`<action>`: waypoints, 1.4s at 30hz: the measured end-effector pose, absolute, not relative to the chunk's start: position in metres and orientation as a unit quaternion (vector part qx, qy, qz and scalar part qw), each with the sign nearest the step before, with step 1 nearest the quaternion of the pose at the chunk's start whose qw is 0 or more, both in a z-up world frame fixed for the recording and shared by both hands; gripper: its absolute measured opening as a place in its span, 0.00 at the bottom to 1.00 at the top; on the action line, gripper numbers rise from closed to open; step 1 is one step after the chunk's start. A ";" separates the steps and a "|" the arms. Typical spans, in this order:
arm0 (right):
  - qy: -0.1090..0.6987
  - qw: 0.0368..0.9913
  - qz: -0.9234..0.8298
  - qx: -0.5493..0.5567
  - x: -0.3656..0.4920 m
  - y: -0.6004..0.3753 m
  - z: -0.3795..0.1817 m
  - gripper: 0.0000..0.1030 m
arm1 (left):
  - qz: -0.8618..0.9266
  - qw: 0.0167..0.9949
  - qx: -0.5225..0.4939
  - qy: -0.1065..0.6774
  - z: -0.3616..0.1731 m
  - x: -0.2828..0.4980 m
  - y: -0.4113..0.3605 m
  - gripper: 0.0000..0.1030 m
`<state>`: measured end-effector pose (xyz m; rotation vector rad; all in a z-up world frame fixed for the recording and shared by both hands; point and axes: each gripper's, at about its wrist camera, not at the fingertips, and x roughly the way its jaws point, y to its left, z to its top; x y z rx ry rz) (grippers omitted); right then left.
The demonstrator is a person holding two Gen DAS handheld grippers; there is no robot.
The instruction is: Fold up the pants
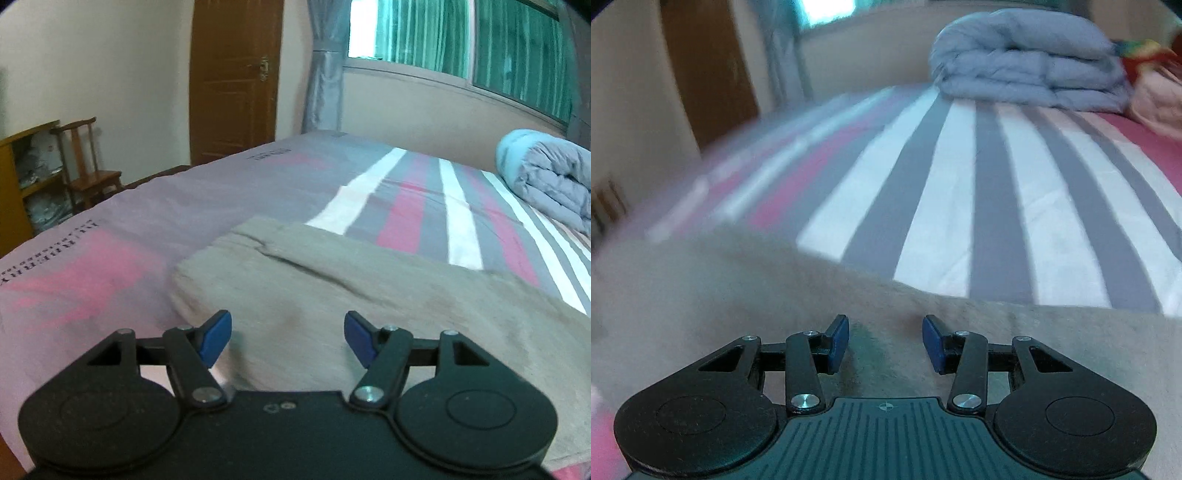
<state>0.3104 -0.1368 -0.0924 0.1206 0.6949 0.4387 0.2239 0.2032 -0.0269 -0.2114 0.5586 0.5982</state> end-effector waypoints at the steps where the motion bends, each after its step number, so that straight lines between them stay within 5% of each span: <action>1: 0.318 0.922 0.207 0.080 0.301 -0.152 -0.084 0.43 | 0.286 0.913 -0.102 0.272 -0.028 0.225 0.201 0.59; 9: 0.227 0.925 0.088 0.292 0.221 -0.297 -0.073 0.43 | 0.260 0.909 -0.164 0.280 -0.080 0.217 0.214 0.88; 19: 0.194 0.825 -0.035 0.529 0.171 -0.418 -0.114 0.43 | 0.256 0.908 -0.178 0.281 -0.084 0.217 0.218 0.90; 33: 0.229 0.842 -0.052 0.487 0.187 -0.433 -0.139 0.43 | 0.256 0.909 -0.176 0.279 -0.085 0.215 0.213 0.90; 36: 0.245 0.866 -0.053 0.432 0.192 -0.424 -0.136 0.24 | 0.255 0.909 -0.176 0.279 -0.085 0.214 0.213 0.90; 42: 0.240 0.870 -0.051 0.428 0.188 -0.420 -0.148 0.24 | 0.254 0.909 -0.176 0.279 -0.084 0.214 0.214 0.90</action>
